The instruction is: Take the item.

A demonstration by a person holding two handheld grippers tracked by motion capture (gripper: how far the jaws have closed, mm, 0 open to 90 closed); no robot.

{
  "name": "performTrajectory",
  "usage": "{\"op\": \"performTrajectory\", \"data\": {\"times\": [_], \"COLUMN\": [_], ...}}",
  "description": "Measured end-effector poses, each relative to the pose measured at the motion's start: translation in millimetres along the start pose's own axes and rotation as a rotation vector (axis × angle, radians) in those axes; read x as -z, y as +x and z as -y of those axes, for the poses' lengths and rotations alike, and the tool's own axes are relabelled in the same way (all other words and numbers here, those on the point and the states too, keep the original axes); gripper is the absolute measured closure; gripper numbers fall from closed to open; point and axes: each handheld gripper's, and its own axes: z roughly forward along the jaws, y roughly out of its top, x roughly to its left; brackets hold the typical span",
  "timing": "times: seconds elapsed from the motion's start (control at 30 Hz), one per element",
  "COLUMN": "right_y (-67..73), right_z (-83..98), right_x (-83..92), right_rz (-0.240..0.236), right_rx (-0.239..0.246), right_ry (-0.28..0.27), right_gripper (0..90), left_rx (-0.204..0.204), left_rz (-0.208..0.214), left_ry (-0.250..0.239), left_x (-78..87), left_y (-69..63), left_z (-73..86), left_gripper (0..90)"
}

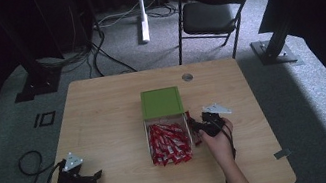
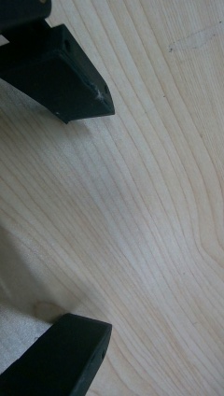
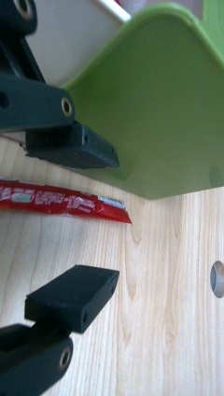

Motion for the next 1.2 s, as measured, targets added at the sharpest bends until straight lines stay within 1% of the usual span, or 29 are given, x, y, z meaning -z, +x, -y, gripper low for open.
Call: {"op": "performTrajectory", "data": {"times": [0.07, 0.17, 0.23, 0.33, 0.4, 0.43, 0.5, 0.6, 0.77, 0.83, 0.9, 1.0, 1.03, 1.1, 1.2], "right_y": [-1.7, -5.4, -8.9, -14.9, -16.9, -21.0, -24.4, -30.6, -44.6, -51.2, -55.5, -59.4, -63.9, -67.7, -72.6], "right_z": [-0.6, -0.4, 0.3, 2.7, 3.7, 5.7, 7.4, 10.7, 18.7, 22.8, 25.6, 28.6, 31.7, 34.4, 38.9], "right_x": [2.9, 7.5, 9.9, 12.6, 13.4, 15.5, 17.7, 20.5, 26.5, 29.2, 31.0, 33.0, 35.4, 37.7, 41.7], "right_rz": [-0.007, -0.009, -0.009, -0.004, -0.005, 0.004, 0.01, 0.051, 0.065, 0.079, 0.086, 0.092, 0.108, 0.112, 0.126], "right_rx": [0.017, 0.023, 0.021, 0.016, 0.011, 0.008, 0.008, 0.011, -0.001, -0.004, -0.015, -0.013, -0.014, -0.021, -0.003], "right_ry": [0.0, -0.003, -0.008, 0.0, 0.002, -0.002, 0.002, 0.002, 0.017, 0.019, 0.025, 0.027, 0.027, 0.028, 0.043], "right_gripper": [35.2, 29.4, 26.0, 21.0, 20.1, 19.5, 17.6, 17.5, 17.5, 17.6, 17.5, 17.5, 17.6, 17.6, 17.5], "left_rx": [0.0, 0.0, 0.0, 0.0, 0.0, 0.0, 0.0, 0.0, 0.001, 0.001, 0.0, 0.0, 0.0, 0.0, 0.0], "left_rz": [0.0, 0.0, 0.0, 0.0, 0.0, 0.0, 0.0, 0.0, 0.0, 0.0, 0.0, 0.0, 0.0, 0.0, 0.0], "left_ry": [0.0, 0.0, 0.0, 0.0, 0.0, 0.0, 0.0, 0.0, -0.001, -0.001, 0.0, 0.0, 0.001, 0.0, -0.001], "left_x": [0.0, 0.0, 0.0, 0.0, 0.0, 0.0, 0.0, 0.0, 0.0, -0.1, 0.0, 0.0, 0.0, 0.0, -0.1], "left_y": [0.0, 0.0, 0.0, 0.0, 0.0, 0.0, 0.0, 0.0, -0.1, -0.1, 0.0, 0.0, 0.0, 0.0, -0.1], "left_z": [0.0, 0.0, 0.0, 0.0, 0.0, 0.0, 0.0, 0.0, 0.0, 0.0, 0.0, 0.0, 0.0, 0.0, 0.0], "left_gripper": [1.4, 1.4, 1.4, 1.4, 1.4, 1.4, 1.4, 1.4, 1.4, 1.4, 1.4, 1.4, 1.4, 1.4, 1.4]}}
